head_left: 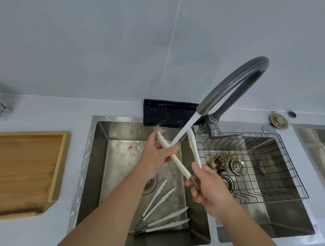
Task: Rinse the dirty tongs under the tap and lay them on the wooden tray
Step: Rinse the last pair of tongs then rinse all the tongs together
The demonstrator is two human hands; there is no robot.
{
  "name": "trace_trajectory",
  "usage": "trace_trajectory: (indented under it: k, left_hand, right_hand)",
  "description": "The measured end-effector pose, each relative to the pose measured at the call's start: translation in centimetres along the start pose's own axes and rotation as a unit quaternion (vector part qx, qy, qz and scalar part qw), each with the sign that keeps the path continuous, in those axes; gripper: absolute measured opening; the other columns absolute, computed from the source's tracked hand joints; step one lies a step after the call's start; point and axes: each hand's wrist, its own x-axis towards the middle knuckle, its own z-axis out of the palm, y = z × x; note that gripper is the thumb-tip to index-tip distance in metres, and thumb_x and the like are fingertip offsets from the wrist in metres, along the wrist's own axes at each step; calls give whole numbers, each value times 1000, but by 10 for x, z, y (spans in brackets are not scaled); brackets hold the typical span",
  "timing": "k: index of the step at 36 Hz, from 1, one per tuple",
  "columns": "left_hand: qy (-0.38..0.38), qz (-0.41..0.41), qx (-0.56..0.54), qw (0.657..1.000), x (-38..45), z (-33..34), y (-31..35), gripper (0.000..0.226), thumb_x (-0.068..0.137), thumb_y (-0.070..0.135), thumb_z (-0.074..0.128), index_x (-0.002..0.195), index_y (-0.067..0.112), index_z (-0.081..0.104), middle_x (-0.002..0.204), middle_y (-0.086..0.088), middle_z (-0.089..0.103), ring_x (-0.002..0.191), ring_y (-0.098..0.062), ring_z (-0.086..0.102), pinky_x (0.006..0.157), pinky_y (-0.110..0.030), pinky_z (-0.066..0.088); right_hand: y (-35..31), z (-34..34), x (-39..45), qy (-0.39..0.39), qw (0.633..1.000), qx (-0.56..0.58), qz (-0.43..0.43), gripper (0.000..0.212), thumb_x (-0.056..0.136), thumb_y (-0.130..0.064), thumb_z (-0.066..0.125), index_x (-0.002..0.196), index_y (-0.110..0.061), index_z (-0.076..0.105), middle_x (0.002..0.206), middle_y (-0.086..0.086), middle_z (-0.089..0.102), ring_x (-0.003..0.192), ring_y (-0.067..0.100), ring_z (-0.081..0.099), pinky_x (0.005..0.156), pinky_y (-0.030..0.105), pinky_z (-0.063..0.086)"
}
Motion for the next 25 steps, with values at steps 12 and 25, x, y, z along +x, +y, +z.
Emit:
trace_trajectory:
  k: [12, 25]
  left_hand:
    - [114, 88, 83, 986, 4, 22, 31, 22, 100, 33, 53, 99, 16, 67, 82, -4, 60, 60, -10, 63, 47, -29, 55]
    - [-32, 90, 129, 987, 5, 8, 18, 65, 85, 14, 77, 140, 22, 46, 112, -13, 70, 92, -21, 75, 72, -38, 63]
  right_hand:
    - [16, 2, 4, 30, 999, -40, -3, 29, 107, -24, 42, 104, -13, 69, 60, 7, 54, 40, 14, 28, 40, 22, 15]
    - [15, -1, 3, -43, 995, 32, 87, 34, 104, -9, 32, 120, -2, 61, 58, 5, 47, 33, 8, 25, 36, 17, 12]
